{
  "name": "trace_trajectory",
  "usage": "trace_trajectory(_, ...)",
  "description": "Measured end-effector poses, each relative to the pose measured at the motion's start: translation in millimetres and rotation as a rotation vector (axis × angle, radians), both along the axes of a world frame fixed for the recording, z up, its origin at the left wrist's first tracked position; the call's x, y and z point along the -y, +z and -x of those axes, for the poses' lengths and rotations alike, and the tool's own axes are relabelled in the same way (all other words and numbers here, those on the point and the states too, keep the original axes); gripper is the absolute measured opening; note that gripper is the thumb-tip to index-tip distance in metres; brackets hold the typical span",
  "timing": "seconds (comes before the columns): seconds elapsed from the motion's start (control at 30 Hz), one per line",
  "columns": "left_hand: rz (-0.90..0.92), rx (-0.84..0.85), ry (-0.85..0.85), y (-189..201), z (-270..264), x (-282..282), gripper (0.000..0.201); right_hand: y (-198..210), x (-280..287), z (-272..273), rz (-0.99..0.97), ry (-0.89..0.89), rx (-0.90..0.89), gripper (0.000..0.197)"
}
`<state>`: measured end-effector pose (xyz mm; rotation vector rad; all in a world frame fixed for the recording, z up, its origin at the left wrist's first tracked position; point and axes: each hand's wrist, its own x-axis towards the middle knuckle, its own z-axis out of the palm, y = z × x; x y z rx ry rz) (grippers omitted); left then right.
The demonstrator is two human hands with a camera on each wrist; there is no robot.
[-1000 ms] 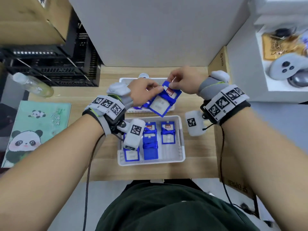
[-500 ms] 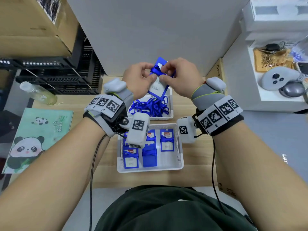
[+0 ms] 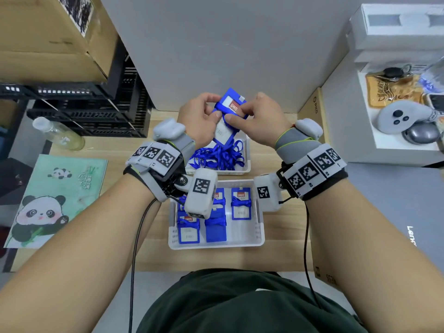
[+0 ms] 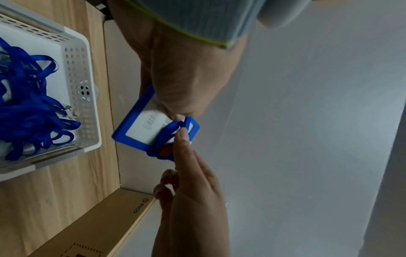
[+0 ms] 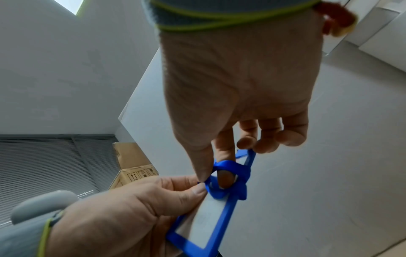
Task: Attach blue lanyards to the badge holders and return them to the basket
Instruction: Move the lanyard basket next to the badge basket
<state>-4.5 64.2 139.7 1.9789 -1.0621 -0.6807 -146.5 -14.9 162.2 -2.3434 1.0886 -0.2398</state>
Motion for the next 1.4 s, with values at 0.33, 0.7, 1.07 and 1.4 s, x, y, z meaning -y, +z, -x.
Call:
trace_trajectory(0.33, -0.08, -0.28, -0.134, -7, 1, -11, 0.04, -10, -4, 8, -0.203, -0.139, 0.016, 0.066)
trace_trajectory(0.7, 0.008, -0.09, -0.066, 6, -4, -6, 0.048, -19, 2, 4, -0.138, -0.078, 0.038, 0.05)
trace_trajectory(1.07, -0.16, 0.208, -0.146, 8, -27, -20, 0.065, -11, 28, 41, -0.124, -0.36, -0.084, 0.073)
trace_trajectory(1.4, -0.25, 0.311, -0.25, 25, -11, -11, 0.032, -7, 16, 37, -0.402, -0.123, 0.038, 0.039)
